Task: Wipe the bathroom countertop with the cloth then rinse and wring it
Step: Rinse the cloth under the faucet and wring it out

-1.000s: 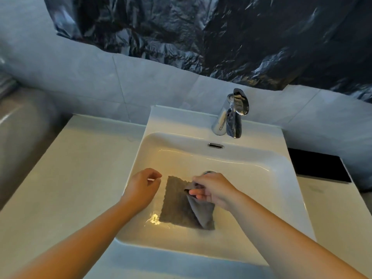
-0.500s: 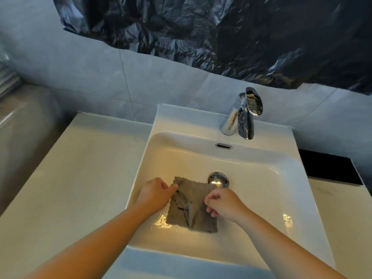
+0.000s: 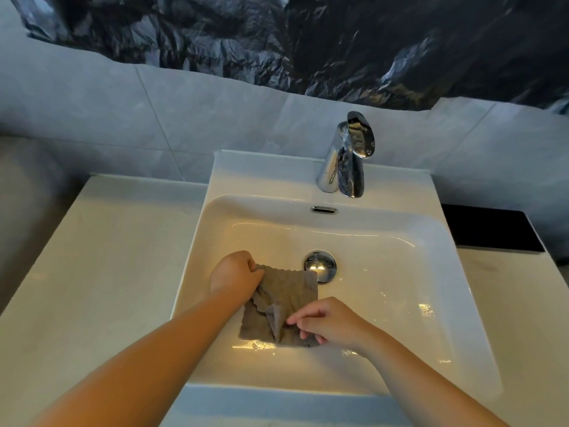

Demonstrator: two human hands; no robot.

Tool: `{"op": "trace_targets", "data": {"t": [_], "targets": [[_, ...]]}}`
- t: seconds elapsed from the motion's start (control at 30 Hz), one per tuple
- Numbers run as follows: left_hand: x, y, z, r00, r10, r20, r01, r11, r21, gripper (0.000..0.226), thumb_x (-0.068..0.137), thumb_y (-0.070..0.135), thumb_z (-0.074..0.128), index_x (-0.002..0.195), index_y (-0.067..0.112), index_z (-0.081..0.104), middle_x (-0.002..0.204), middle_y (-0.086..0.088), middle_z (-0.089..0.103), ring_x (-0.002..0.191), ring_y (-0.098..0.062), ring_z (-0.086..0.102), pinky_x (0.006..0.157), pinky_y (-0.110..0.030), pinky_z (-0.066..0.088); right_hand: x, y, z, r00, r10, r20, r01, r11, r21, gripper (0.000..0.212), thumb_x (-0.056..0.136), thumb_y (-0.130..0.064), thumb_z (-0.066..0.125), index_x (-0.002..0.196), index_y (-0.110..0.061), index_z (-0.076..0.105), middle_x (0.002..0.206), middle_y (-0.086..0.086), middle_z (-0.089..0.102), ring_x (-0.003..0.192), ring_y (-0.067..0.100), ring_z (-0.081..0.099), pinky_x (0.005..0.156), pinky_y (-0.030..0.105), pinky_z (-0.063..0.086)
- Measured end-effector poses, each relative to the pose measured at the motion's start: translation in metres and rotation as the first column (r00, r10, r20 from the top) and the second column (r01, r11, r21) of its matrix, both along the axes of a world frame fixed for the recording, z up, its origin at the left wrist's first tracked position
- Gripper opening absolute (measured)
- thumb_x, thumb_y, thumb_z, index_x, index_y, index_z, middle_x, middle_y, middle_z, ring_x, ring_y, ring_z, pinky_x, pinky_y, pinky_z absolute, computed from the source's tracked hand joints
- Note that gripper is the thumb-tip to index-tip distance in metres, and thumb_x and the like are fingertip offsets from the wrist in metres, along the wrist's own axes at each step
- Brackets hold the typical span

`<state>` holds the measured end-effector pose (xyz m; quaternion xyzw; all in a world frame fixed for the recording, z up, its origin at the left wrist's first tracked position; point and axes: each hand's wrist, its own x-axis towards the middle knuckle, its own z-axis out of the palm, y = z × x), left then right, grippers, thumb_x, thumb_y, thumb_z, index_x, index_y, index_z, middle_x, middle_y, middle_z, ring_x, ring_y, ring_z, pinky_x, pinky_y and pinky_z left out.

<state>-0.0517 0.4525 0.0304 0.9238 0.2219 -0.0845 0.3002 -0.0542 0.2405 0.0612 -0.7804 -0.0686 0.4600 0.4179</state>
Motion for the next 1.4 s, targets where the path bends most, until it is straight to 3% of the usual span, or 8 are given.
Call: {"op": "trace_targets", "data": {"t": [0.23, 0.33, 0.43, 0.53, 0.73, 1.0, 1.17, 1.4], "targets": [[0.008, 0.001, 0.000, 0.992, 0.117, 0.045, -0.094, 0.934, -0.345, 0.019, 0.089, 0.031, 0.064, 0.094, 0.014, 0.056, 0.082, -0.003, 0.061, 0.064, -0.017, 0.063, 0.055, -0.025, 0.050, -0.002, -0.009, -0.009, 0.999, 0.039, 0.028, -0.039, 0.999, -0.027, 0.027, 0.093, -0.016, 0.056, 0.115, -0.025, 0.068, 0.080, -0.007, 0.069, 0.061, -0.009, 0.059, 0.058, 0.006, 0.042], [-0.008, 0.001, -0.007, 0.988, 0.062, 0.144, -0.045, 0.992, -0.119, 0.035, 0.086, 0.036, 0.065, 0.112, 0.018, 0.051, 0.101, 0.002, 0.055, 0.084, -0.014, 0.058, 0.075, -0.030, 0.052, -0.004, -0.007, -0.010, 0.997, 0.071, 0.041, -0.070, 0.997, -0.019, 0.028, 0.093, -0.016, 0.056, 0.114, -0.029, 0.068, 0.081, -0.009, 0.069, 0.072, -0.003, 0.062, 0.061, 0.008, 0.043], [-0.026, -0.005, 0.003, 0.936, -0.170, 0.307, 0.164, 0.985, 0.047, 0.021, 0.083, 0.033, 0.068, 0.099, 0.023, 0.059, 0.095, 0.009, 0.054, 0.081, -0.007, 0.051, 0.072, -0.023, 0.046, -0.001, -0.009, -0.011, 0.996, 0.052, 0.069, -0.050, 0.998, -0.031, 0.026, 0.092, -0.013, 0.056, 0.110, -0.025, 0.070, 0.076, -0.008, 0.069, 0.070, -0.001, 0.062, 0.059, 0.008, 0.043], [-0.042, -0.014, 0.015, 0.938, -0.318, 0.135, 0.326, 0.944, -0.042, 0.018, 0.079, 0.042, 0.070, 0.081, 0.025, 0.064, 0.080, 0.011, 0.058, 0.073, -0.004, 0.054, 0.067, -0.024, 0.048, 0.005, -0.019, -0.015, 0.984, -0.032, 0.178, 0.048, 0.995, -0.090, 0.020, 0.089, -0.012, 0.058, 0.095, -0.023, 0.074, 0.071, -0.006, 0.069, 0.071, 0.004, 0.062, 0.069, 0.017, 0.048], [-0.047, -0.038, 0.014, 0.948, -0.294, -0.120, 0.299, 0.954, 0.033, 0.035, 0.072, 0.056, 0.069, 0.079, 0.022, 0.061, 0.077, 0.009, 0.061, 0.074, -0.008, 0.055, 0.066, -0.025, 0.047, 0.018, -0.049, -0.012, 0.941, -0.141, 0.307, 0.192, 0.971, -0.143, 0.020, 0.088, -0.013, 0.059, 0.081, -0.027, 0.071, 0.069, -0.006, 0.068, 0.067, 0.005, 0.061, 0.060, 0.012, 0.042], [-0.065, -0.031, 0.021, 0.980, -0.125, -0.157, 0.132, 0.991, 0.033, 0.025, 0.077, 0.029, 0.059, 0.060, 0.020, 0.042, 0.061, 0.005, 0.044, 0.057, -0.010, 0.040, 0.049, -0.022, 0.029, 0.015, -0.046, -0.015, 0.944, -0.144, 0.297, 0.191, 0.972, -0.136, 0.018, 0.088, -0.012, 0.057, 0.086, -0.021, 0.072, 0.070, -0.004, 0.067, 0.066, 0.006, 0.058, 0.062, 0.017, 0.043], [-0.087, -0.002, 0.017, 0.941, -0.088, -0.326, 0.153, 0.972, 0.178, 0.024, 0.086, 0.045, 0.054, 0.089, 0.021, 0.057, 0.085, 0.004, 0.057, 0.076, -0.012, 0.055, 0.069, -0.026, 0.051, 0.007, -0.021, -0.026, 0.952, -0.097, 0.289, 0.165, 0.960, -0.224, 0.019, 0.086, -0.020, 0.056, 0.075, -0.012, 0.068, 0.072, 0.002, 0.071, 0.068, 0.018, 0.066, 0.074, 0.032, 0.054], [-0.081, -0.013, 0.011, 0.992, -0.123, -0.038, 0.126, 0.986, 0.106, 0.034, 0.085, 0.044, 0.058, 0.108, 0.020, 0.054, 0.104, 0.002, 0.051, 0.093, -0.018, 0.053, 0.078, -0.031, 0.046, -0.003, -0.004, -0.032, 0.971, -0.011, 0.239, 0.103, 0.920, -0.379, 0.021, 0.078, -0.028, 0.062, 0.066, -0.011, 0.058, 0.069, 0.013, 0.064, 0.062, 0.021, 0.056, 0.060, 0.028, 0.039]]}}
